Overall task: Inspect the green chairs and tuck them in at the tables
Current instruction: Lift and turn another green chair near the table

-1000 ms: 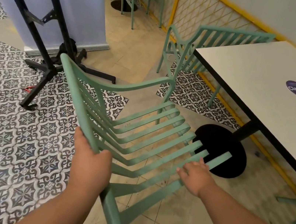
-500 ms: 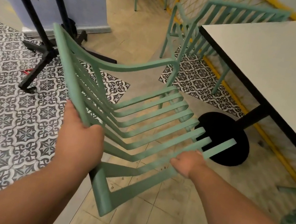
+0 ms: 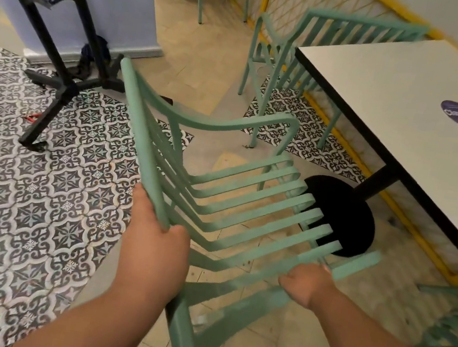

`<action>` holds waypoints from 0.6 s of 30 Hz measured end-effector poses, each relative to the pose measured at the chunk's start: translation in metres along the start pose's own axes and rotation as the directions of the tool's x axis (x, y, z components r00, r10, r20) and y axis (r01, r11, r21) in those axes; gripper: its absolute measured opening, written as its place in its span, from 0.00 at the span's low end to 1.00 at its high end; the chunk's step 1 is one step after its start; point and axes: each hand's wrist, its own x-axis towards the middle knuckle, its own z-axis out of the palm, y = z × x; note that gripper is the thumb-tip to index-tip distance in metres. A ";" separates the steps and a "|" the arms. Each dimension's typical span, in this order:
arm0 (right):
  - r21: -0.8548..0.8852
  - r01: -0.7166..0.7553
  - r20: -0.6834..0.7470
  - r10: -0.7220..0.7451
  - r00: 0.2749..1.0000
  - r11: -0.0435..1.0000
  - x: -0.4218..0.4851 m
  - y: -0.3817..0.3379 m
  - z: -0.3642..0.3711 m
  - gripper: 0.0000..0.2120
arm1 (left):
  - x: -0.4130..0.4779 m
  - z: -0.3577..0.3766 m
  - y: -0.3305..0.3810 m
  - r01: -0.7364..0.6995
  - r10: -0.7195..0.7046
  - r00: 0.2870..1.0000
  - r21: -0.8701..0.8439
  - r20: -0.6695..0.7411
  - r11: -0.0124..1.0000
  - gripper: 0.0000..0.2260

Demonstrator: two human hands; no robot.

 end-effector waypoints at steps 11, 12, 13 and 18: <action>0.403 0.006 -0.013 -0.001 1.000 0.915 -0.031 -0.021 -0.017 0.24 | 0.007 -0.005 0.000 -0.047 0.046 0.999 0.058 0.021 0.997 0.36; 0.532 0.031 -0.008 -0.032 0.999 0.846 -0.040 -0.034 -0.028 0.24 | 0.012 -0.010 0.007 -0.069 0.069 0.998 0.111 0.007 0.991 0.39; 0.632 0.063 -0.009 -0.075 0.997 0.772 -0.051 -0.048 -0.041 0.24 | 0.020 -0.014 0.014 -0.100 0.103 0.995 0.158 -0.013 0.982 0.41; 0.926 0.217 -0.082 -0.396 0.915 0.309 -0.129 -0.119 -0.098 0.25 | 0.086 -0.026 0.023 -0.372 0.339 0.926 0.558 0.166 0.742 0.33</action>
